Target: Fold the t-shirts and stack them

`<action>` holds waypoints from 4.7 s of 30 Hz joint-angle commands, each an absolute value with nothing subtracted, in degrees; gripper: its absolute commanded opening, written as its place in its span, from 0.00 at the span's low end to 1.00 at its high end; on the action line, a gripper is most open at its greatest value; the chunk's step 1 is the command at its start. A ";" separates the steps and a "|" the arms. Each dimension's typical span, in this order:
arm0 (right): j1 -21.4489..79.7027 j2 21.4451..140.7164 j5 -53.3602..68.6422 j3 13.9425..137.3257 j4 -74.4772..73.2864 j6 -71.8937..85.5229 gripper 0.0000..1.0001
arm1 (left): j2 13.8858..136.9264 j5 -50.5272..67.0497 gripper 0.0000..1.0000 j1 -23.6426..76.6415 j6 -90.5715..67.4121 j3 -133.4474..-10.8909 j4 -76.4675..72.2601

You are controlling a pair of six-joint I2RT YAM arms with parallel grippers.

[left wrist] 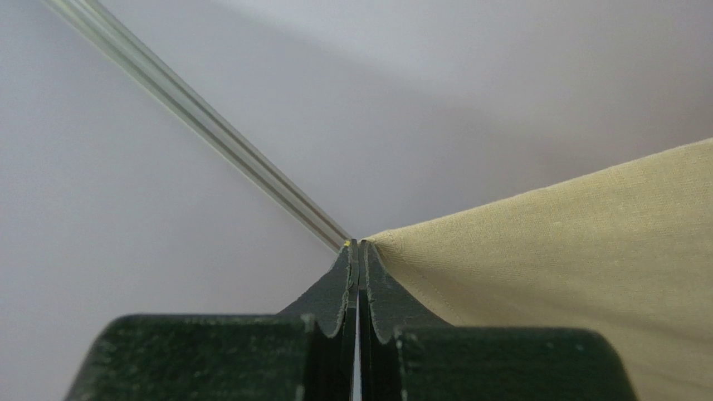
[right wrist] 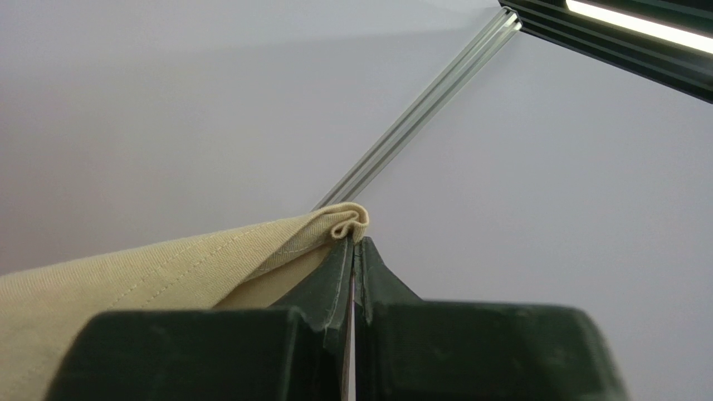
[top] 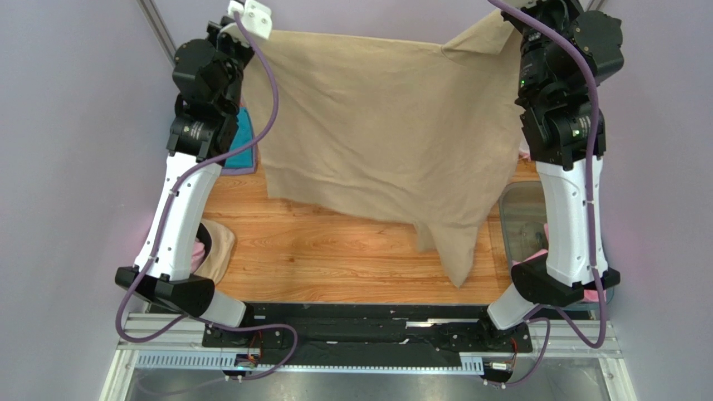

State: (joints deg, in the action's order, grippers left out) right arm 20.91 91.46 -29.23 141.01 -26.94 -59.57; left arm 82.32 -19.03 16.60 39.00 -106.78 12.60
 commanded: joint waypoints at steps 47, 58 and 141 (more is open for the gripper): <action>17.14 62.14 -22.94 114.16 -41.73 -35.95 0.00 | 54.59 -2.82 0.00 13.10 24.52 -94.83 29.00; 17.14 55.99 -19.51 128.22 -56.95 -38.23 0.00 | 37.10 -1.84 0.00 13.10 28.48 -89.12 32.26; 8.44 89.07 -17.40 143.67 -37.53 -35.24 0.00 | 84.18 -15.64 0.00 6.07 26.02 -118.36 10.27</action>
State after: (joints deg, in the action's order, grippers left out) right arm 10.70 79.31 -15.84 131.90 -44.10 -33.54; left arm 78.08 -13.17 9.23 28.40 -105.21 14.06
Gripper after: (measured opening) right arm 0.008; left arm 0.007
